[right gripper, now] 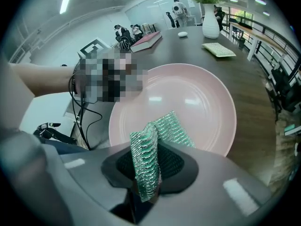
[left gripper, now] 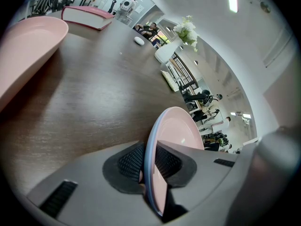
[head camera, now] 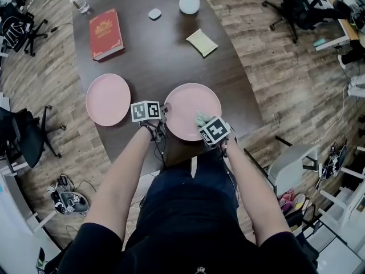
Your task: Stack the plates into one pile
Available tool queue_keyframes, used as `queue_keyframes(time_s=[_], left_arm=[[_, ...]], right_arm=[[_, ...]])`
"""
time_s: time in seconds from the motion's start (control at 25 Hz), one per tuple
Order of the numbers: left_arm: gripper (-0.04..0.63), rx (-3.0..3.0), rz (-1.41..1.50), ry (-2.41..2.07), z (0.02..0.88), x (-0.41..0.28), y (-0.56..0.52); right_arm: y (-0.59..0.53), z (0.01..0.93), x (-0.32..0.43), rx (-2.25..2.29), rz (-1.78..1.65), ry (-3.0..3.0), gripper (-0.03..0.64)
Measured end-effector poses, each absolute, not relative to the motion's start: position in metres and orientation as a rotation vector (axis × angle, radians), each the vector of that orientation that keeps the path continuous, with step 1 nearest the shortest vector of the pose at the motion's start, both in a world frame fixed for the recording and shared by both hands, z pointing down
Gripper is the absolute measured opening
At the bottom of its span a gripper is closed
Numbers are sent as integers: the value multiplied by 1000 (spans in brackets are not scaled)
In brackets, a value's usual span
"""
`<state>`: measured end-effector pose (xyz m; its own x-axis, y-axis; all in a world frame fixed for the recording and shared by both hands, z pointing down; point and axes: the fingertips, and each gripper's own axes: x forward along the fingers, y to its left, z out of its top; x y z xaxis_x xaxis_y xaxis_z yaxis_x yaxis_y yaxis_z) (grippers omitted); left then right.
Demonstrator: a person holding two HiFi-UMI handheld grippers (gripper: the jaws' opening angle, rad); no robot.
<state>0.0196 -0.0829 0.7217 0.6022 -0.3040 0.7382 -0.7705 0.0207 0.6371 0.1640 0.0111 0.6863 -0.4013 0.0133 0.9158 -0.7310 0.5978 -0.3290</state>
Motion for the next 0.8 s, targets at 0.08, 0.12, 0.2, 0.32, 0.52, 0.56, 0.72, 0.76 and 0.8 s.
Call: queue_keyframes(time_s=[0.08, 0.12, 0.2, 0.32, 0.52, 0.56, 0.72, 0.76, 0.8], left_arm=[[54, 1564, 461, -933, 720, 20, -82], [54, 1566, 461, -935, 720, 20, -82], [54, 1572, 457, -939, 720, 20, -82], [54, 1578, 454, -941, 721, 19, -80], [83, 1626, 438, -934, 713, 23, -78], [97, 1643, 434, -933, 710, 24, -77], [117, 1720, 429, -958, 695, 20, -76], [117, 1739, 430, -970, 690, 18, -76], [123, 1754, 432, -984, 686, 16, -75]], right_arm=[[12, 686, 164, 588, 903, -1811, 84], [12, 685, 164, 591, 895, -1812, 84], [11, 686, 164, 598, 887, -1817, 85], [10, 687, 163, 613, 883, -1828, 84], [8, 683, 166, 675, 851, -1860, 84], [8, 682, 167, 686, 837, -1867, 84], [4, 672, 163, 735, 785, -1912, 84], [2, 668, 163, 757, 773, -1925, 84], [-1, 663, 163, 779, 761, -1939, 84]])
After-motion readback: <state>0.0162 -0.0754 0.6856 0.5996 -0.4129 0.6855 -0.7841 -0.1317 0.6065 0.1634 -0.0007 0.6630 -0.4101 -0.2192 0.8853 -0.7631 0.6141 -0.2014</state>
